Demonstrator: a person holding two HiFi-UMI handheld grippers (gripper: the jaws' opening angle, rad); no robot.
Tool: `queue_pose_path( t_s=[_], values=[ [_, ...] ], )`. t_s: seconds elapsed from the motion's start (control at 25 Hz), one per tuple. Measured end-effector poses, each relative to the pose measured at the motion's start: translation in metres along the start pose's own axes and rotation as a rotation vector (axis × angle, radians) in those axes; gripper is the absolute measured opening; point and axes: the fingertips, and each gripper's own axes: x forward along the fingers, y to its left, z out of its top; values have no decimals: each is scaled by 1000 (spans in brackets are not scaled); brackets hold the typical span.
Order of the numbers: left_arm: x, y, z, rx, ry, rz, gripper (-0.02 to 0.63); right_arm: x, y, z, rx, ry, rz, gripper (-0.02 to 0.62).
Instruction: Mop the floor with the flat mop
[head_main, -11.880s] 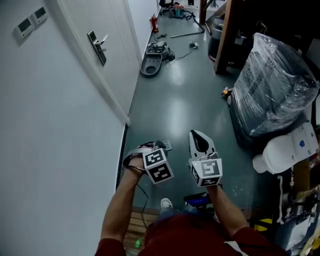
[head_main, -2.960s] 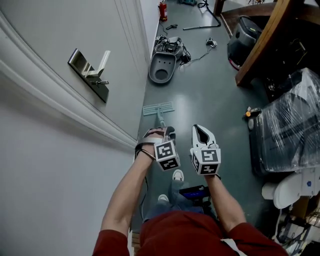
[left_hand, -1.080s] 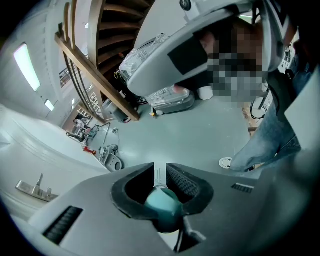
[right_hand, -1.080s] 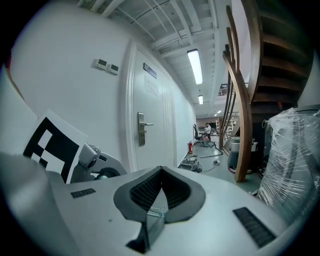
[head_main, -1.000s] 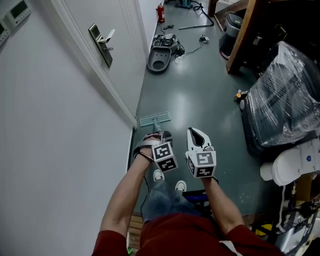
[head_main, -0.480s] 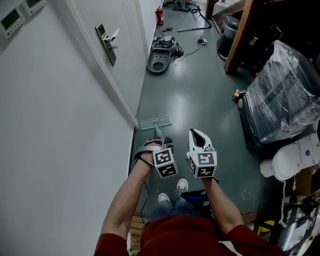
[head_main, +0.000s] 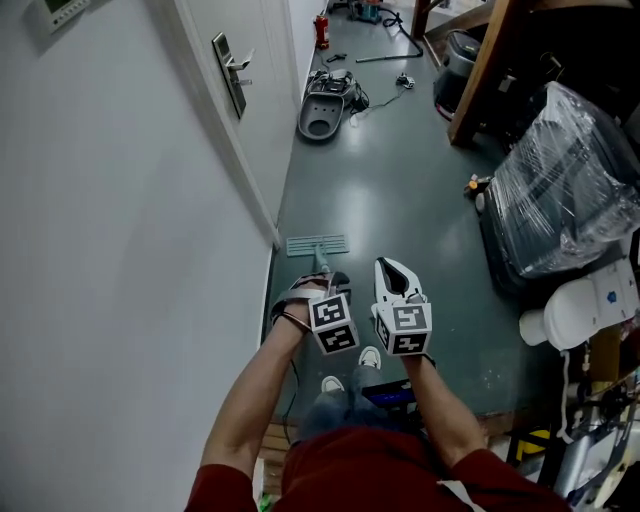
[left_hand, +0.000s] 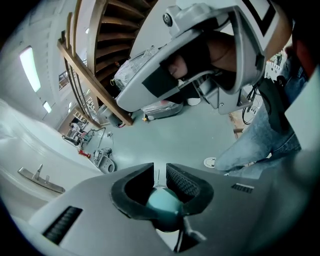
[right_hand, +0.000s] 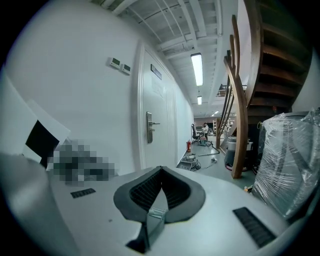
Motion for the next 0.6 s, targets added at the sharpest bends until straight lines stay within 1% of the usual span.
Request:
queue_pose_path(
  t_s=[0.2, 0.4, 0.6],
  values=[
    [-15, -21, -6, 14, -9, -13, 80, -17, 19, -6, 2, 7, -9, 17],
    [-22, -35, -2, -15, -9, -16, 80, -28, 25, -11, -19, 1, 22, 17],
    [-33, -59, 13, -47, 3, -10, 80, -51, 24, -12, -19, -20, 66, 17]
  ],
)
